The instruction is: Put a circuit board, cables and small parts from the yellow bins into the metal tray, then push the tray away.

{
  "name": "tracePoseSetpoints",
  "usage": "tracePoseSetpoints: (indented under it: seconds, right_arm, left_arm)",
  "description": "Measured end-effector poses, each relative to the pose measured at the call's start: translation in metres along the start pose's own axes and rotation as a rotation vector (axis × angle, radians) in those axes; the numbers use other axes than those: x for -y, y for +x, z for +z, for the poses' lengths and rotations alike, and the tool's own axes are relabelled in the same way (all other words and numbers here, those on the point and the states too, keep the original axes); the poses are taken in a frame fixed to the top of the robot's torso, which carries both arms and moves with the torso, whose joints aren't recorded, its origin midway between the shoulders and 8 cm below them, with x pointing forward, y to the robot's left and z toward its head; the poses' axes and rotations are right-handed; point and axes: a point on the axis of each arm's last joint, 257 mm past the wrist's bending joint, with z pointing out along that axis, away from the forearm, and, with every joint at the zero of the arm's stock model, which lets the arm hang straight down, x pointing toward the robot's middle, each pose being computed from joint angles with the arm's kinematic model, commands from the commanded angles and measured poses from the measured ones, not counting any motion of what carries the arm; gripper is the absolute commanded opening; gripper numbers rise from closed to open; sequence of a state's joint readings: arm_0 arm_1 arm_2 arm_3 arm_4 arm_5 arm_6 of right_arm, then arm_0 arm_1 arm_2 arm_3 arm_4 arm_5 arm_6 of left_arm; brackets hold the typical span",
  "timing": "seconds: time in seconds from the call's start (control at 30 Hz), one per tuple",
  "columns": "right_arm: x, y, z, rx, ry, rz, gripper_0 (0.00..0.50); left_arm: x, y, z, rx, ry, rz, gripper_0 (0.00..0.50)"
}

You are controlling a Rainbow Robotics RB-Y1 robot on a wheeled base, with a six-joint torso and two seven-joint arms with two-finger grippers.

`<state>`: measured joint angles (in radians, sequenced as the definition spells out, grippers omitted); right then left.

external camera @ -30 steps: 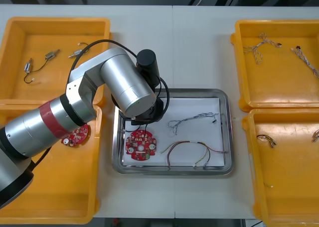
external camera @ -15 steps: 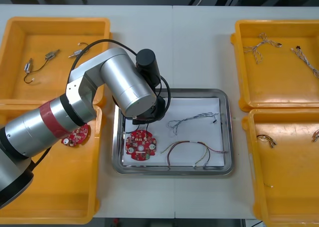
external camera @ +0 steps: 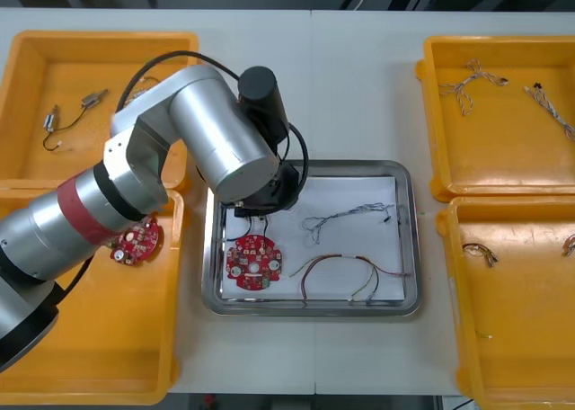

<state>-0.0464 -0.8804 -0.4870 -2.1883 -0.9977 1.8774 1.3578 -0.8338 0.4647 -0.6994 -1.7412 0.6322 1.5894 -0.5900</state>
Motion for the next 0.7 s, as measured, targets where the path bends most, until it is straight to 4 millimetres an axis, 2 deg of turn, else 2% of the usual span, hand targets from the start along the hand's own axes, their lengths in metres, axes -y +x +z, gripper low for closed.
tracePoseSetpoints:
  seconds: [0.13, 0.3, 0.57, 0.7]
  right_arm:
    - [0.0, 0.0, 0.001, 0.004, -0.003, 0.002, 0.5]
    - [-0.001, 0.001, 0.001, 0.002, -0.004, 0.009, 0.5]
    - [-0.001, 0.001, 0.001, 0.001, -0.005, 0.035, 0.5]
    - [-0.001, 0.001, 0.001, 0.0, -0.008, 0.034, 0.5]
  left_arm:
    - [-0.007, -0.012, -0.022, -0.02, 0.043, -0.061, 0.5]
    - [-0.031, -0.027, -0.049, -0.041, 0.057, -0.107, 0.5]
    - [-0.073, -0.037, -0.076, -0.07, 0.039, 0.043, 0.5]
    - [-0.095, -0.035, -0.09, -0.101, 0.007, 0.043, 0.5]
